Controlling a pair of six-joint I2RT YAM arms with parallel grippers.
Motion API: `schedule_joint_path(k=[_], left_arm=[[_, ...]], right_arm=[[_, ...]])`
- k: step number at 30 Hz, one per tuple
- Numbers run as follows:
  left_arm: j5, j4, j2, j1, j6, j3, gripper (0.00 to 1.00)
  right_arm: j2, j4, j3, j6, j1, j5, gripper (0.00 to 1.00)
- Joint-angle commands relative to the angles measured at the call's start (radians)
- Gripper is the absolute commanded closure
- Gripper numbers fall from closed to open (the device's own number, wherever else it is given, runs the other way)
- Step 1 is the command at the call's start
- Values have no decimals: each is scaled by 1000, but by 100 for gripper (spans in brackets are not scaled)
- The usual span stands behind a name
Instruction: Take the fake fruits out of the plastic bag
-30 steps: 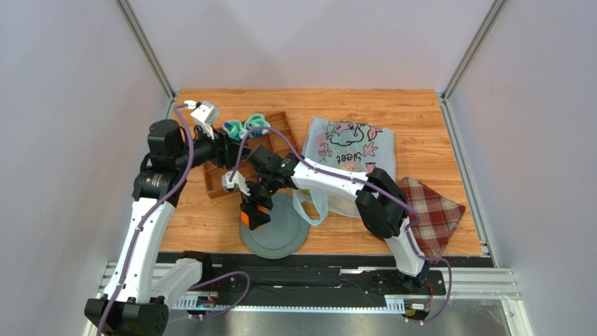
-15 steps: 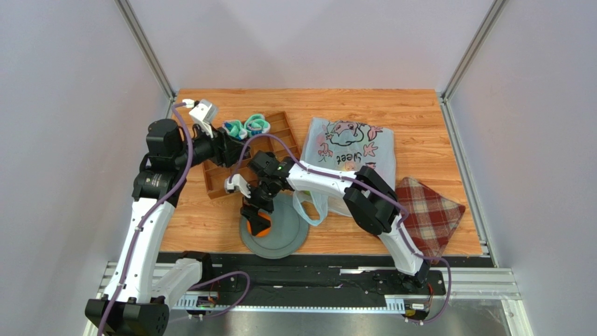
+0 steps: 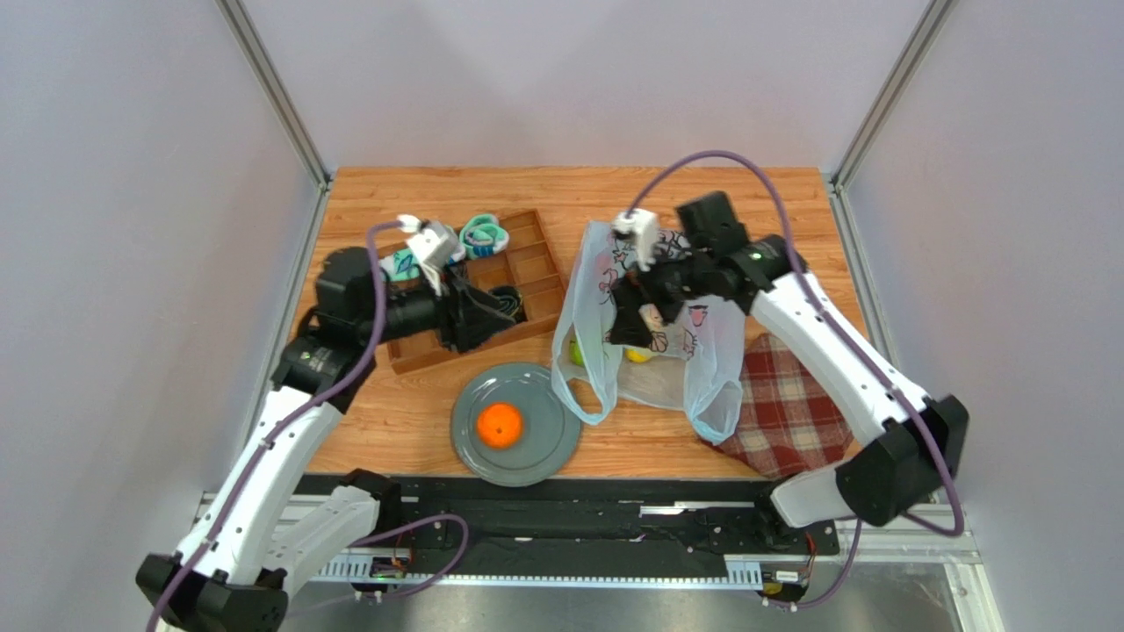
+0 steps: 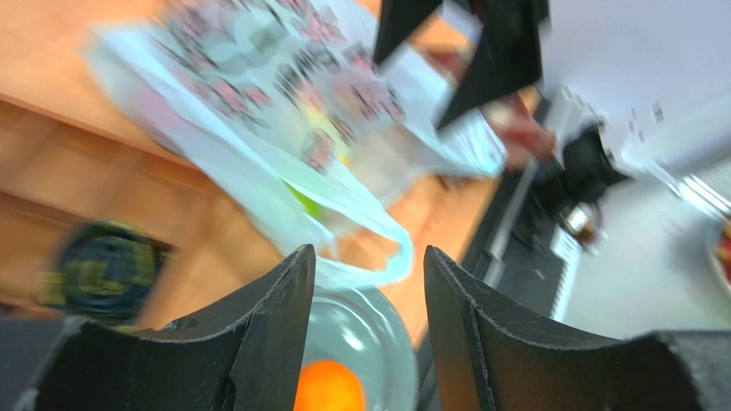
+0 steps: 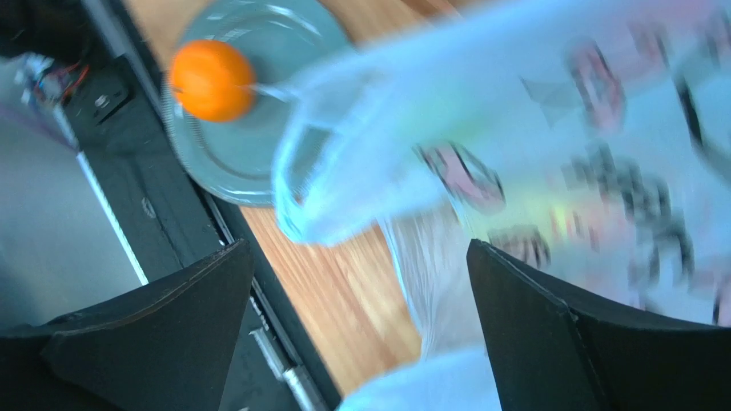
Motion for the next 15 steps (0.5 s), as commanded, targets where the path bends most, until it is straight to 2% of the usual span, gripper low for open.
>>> schedule_joint_path(k=[1,3,5,6,8,11,15], left_arm=[[-114,40,102,-203,-63,-62,41],[-189,72,210,-321,-85,-39,41],[-235,96,331,-386,-161,-2,40],[-307,90,375,-433,-183,15,40],[-394,68,498,-464,-206,82,39],[-388,96,630,-475,-259,136,37],[-473,6,743,-501,-321,214,39]], right_arm=[[-69,-57,-183,178,-228,15,0],[-88,-98,-197,181,-311,-26,0],[-104,-89,-225,178,-331,-60,0],[-130,-75,-237,192,-337,-63,4],[-164,-28,-263,221,-341,-83,6],[-233,-2,-301,241,-339,-119,10],[-296,-8,-363,241,-341,-132,17]])
